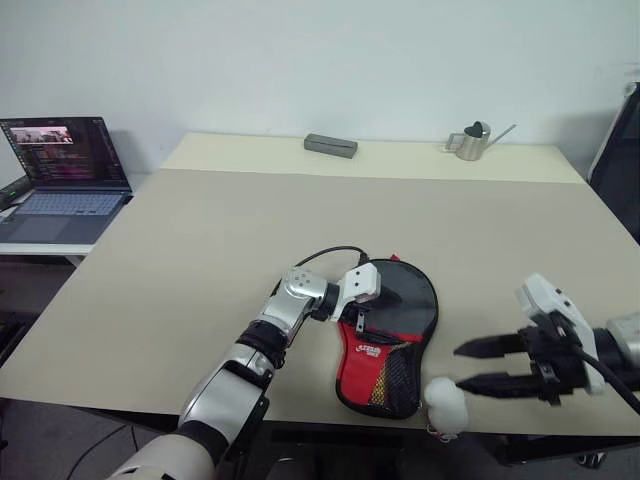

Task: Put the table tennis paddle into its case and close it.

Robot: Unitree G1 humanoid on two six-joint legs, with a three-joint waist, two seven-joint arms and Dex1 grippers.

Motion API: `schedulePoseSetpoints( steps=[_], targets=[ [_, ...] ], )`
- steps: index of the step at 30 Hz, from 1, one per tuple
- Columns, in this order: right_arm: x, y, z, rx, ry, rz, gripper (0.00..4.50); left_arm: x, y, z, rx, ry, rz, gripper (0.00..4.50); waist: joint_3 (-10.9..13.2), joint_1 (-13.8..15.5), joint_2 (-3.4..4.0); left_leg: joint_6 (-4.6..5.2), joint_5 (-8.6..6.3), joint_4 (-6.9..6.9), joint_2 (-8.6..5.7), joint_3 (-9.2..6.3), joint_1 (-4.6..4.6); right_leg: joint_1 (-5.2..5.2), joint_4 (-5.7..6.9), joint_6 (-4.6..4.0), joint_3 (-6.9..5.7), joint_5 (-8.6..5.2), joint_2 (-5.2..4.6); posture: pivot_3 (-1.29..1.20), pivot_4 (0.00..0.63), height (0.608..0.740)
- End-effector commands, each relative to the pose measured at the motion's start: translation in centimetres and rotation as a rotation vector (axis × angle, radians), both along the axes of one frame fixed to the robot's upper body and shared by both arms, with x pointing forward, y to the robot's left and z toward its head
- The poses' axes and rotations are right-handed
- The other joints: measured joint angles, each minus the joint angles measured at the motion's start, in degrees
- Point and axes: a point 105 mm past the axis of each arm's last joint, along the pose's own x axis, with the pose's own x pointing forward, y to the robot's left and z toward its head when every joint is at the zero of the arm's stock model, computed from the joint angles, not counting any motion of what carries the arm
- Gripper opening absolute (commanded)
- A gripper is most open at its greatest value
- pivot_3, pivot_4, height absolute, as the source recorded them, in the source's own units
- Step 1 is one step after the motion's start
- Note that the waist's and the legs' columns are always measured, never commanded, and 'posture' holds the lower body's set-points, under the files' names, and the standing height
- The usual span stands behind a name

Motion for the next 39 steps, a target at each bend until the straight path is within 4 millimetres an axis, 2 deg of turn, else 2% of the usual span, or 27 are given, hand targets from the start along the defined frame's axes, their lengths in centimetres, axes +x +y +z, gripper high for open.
schedulePoseSetpoints(
  steps=[1, 5, 8, 14, 19, 29, 31, 34, 39],
  targets=[
    [3.3, -0.8, 0.5, 0.019, -0.108, -0.113, 2.64, 0.2, 1.0, 2.6, -0.071, -0.041, 0.026, 4.5, 0.15, -0.5, 0.02, 0.0, 0.0, -0.01, 0.02, 0.01, -0.04, -0.08, 0.02, -0.01, 0.02, 0.0, 0.02, 0.0, 0.15, 0.74],
    [7.7, -1.2, 1.7, 0.113, -0.223, -0.264, 2.64, 0.1, 4.2, 4.8, -0.121, -0.035, 0.103, 4.5, 0.38, -1.69, 0.13, -0.02, 0.02, -0.02, 0.08, 0.0, -0.17, -0.26, 0.09, -0.32, 0.07, 0.18, 0.08, 0.0, 0.15, 0.74],
    [9.1, -1.1, 1.8, 0.127, -0.28, -0.276, 2.64, -0.3, 6.5, 6.3, -0.162, -0.009, 0.17, 4.5, 0.45, -1.82, 0.26, -0.02, 0.02, -0.05, 0.05, -0.01, -0.18, -0.31, 0.12, -0.36, 0.08, 0.16, 0.08, 0.0, 0.15, 0.74],
    [11.8, -1.2, 1.6, 0.151, -0.347, -0.295, 2.64, -2.0, 12.9, 8.4, -0.171, -0.002, 0.37, 4.5, 0.52, -2.66, 0.36, -0.05, 0.0, -0.05, 0.05, 0.01, -0.45, -0.59, 0.12, -0.43, 0.1, 0.14, 0.07, 0.0, 0.15, 0.74],
    [13.8, -1.8, 1.7, 0.187, -0.37, -0.295, 2.64, -3.2, 15.3, 9.2, -0.175, -0.026, 0.496, 4.5, 0.59, -2.67, 0.47, -0.05, 0.0, -0.05, 0.03, 0.0, -0.45, -0.59, 0.14, -0.44, 0.1, 0.14, 0.05, 0.0, 0.15, 0.74],
    [17.4, -4.1, 1.4, 0.16, -0.404, -0.303, 2.64, -4.1, 16.2, 9.9, -0.169, -0.113, 0.679, 4.5, 0.67, -2.79, 0.59, -0.08, 0.0, -0.07, 0.04, 0.07, -0.45, -0.61, 0.12, -0.51, 0.14, 0.16, 0.05, 0.0, 0.15, 0.74],
    [18.2, -4.9, 1.5, 0.151, -0.426, -0.338, 2.64, -4.0, 16.2, 9.6, -0.148, -0.133, 0.699, 4.5, 0.68, -2.81, 0.61, -0.08, 0.0, -0.07, 0.06, 0.08, -0.44, -0.62, 0.13, -0.52, 0.15, 0.16, 0.06, 0.0, 0.15, 0.74],
    [19.0, -6.4, 1.9, 0.129, -0.453, -0.38, 2.64, -3.3, 15.2, 9.7, -0.166, -0.142, 0.723, 4.5, 0.71, -2.82, 0.66, -0.1, 0.01, -0.07, 0.05, 0.1, -0.44, -0.63, 0.14, -0.55, 0.16, 0.17, 0.06, 0.0, 0.15, 0.74],
    [19.2, -6.3, 1.9, 0.133, -0.465, -0.38, 2.64, -2.5, 16.0, 8.5, -0.192, -0.137, 0.807, 4.5, 0.71, -2.83, 0.66, -0.24, 0.07, -0.08, 0.07, 0.13, -0.47, -0.66, 0.12, -0.56, 0.18, 0.17, 0.06, 0.0, 0.15, 0.74]
  ],
)
